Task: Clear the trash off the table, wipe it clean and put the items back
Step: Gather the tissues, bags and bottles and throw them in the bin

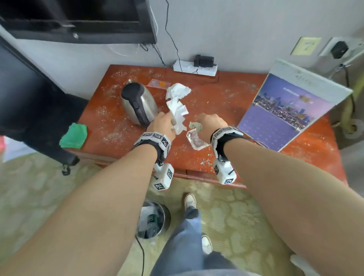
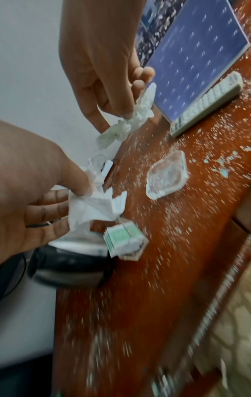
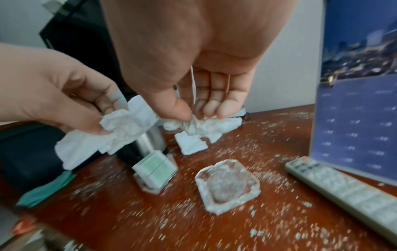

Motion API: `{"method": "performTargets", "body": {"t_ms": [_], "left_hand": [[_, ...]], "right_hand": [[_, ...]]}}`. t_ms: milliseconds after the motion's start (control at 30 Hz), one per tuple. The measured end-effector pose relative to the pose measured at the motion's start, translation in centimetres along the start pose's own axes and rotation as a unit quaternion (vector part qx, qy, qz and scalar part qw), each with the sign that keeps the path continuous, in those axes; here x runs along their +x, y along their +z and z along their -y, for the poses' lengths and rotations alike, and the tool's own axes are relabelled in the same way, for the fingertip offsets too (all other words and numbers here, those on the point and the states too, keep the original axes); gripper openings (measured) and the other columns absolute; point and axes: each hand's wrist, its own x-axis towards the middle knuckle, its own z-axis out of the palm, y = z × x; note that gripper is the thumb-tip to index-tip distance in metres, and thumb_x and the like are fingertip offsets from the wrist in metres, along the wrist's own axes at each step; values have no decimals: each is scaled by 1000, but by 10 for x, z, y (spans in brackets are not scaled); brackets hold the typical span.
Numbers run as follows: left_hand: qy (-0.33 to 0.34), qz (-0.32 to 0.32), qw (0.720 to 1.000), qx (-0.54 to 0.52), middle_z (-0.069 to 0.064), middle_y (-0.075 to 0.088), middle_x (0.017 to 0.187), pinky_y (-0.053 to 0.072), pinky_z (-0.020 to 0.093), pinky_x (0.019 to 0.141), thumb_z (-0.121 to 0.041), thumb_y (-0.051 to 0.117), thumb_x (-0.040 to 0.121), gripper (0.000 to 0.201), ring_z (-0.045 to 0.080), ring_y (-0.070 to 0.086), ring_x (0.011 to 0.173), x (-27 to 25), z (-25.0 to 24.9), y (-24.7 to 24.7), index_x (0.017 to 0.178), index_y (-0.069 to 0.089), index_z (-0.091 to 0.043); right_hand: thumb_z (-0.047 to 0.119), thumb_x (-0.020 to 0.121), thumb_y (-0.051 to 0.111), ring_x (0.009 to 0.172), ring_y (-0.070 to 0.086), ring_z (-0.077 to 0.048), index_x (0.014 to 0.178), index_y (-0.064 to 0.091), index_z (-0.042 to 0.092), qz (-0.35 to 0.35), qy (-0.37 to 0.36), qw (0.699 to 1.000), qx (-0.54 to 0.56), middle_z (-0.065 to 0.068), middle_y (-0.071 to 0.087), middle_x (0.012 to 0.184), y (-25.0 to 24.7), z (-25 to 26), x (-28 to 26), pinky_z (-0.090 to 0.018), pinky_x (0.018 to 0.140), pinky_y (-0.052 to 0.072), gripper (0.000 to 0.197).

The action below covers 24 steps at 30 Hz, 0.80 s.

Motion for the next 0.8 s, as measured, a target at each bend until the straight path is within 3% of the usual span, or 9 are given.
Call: {"method": "performTargets", "body": {"t_ms": [167,400,467,600,733,800], "left_hand": [[-70,0,998,2,-1,47,100,41,31,72,-10,64,88,18,22,54,84,-70,69,8,102,61,-21],[-165,37,985,-22,-1,57,109,51,32,80,-15,62,91,16,20,58,93,-135,177,58,106,61,-23],[-193,62,979,-38,-2,58,107,51,30,75,-16,62,91,18,17,58,85,-153,212,84,107,61,-24],[-227,109,966,-54,-2,55,103,45,25,78,-13,63,89,17,15,54,85,-181,288,147,104,62,-21],[-264,170,947,-67,3,62,109,52,30,79,-15,61,93,15,20,60,87,-197,349,218,106,59,-22],[-282,195,936,-83,6,63,112,55,33,80,-15,61,93,18,24,65,92,-200,369,247,110,60,-22]], "right_hand": [[19,91,52,89,61,-32,127,53,15,57,-62,996,9,-14,63,108,47,55,-28,-37,72,55,36],[14,86,54,100,62,-30,130,55,22,169,-99,981,6,-11,59,116,145,130,-38,-39,84,57,44],[14,85,56,95,63,-27,127,56,22,194,-97,976,-7,-9,61,111,181,148,-33,-36,80,57,43],[11,89,50,79,62,-22,126,53,23,226,-64,972,-31,-4,58,102,264,168,-16,-28,56,49,39],[12,92,51,67,56,-16,134,47,22,244,-35,968,-43,-6,50,99,356,172,-3,-24,48,42,43],[14,92,52,68,57,-18,134,46,21,251,-24,967,-44,-6,48,98,396,173,2,-24,50,43,43]]}}
